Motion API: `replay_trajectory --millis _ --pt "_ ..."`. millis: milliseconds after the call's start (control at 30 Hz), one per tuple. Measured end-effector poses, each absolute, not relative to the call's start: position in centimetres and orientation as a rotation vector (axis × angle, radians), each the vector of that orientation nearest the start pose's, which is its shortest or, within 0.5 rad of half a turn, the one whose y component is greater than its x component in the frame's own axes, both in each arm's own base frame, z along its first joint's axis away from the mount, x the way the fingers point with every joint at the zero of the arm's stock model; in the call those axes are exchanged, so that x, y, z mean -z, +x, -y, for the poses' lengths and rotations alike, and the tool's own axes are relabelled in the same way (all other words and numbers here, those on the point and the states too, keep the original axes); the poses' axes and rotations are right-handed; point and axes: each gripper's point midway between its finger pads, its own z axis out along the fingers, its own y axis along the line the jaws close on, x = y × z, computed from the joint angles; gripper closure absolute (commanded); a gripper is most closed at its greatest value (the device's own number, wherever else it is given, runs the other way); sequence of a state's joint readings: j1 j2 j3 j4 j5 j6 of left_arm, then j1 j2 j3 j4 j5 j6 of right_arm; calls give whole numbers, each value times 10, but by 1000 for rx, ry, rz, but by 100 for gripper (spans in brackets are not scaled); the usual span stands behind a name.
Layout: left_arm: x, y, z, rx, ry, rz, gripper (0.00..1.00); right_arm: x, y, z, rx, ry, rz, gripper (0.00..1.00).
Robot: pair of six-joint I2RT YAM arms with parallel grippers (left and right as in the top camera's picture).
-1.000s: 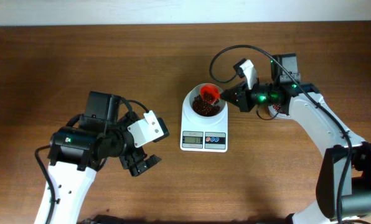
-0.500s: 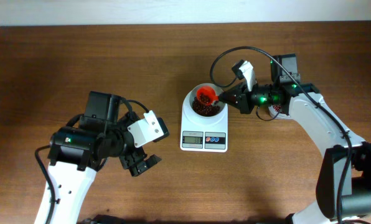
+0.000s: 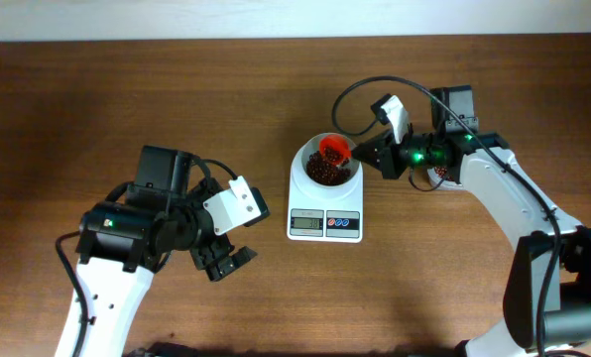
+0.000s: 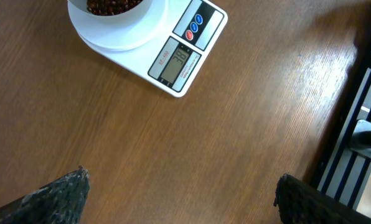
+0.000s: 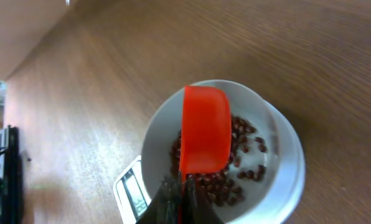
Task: Scoop and weigh 50g on scale
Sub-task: 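Tilt the scoop over the bowl and shake beans out gradually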
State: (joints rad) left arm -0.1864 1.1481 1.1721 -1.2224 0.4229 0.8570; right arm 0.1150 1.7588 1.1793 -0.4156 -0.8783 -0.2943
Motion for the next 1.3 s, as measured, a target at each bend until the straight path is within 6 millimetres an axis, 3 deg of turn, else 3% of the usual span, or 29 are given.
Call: replay_trajectory --millis 533,767,933,1000,1300 --pt "-205 222 114 371 1403 -2228 1 -139 381 -183 -1069 -846 -2153 96" --pt "-205 222 114 371 1403 -2228 1 -133 386 -176 -992 -828 -2193 96" --pt "-205 222 114 370 1403 -2228 1 -165 379 -168 -879 -846 -2166 96" --pt "-205 222 114 370 1403 -2228 1 -168 375 -168 -851 -870 -2163 96" --pt "-205 222 114 371 1403 -2228 1 -153 369 -177 -724 -936 -2227 96"
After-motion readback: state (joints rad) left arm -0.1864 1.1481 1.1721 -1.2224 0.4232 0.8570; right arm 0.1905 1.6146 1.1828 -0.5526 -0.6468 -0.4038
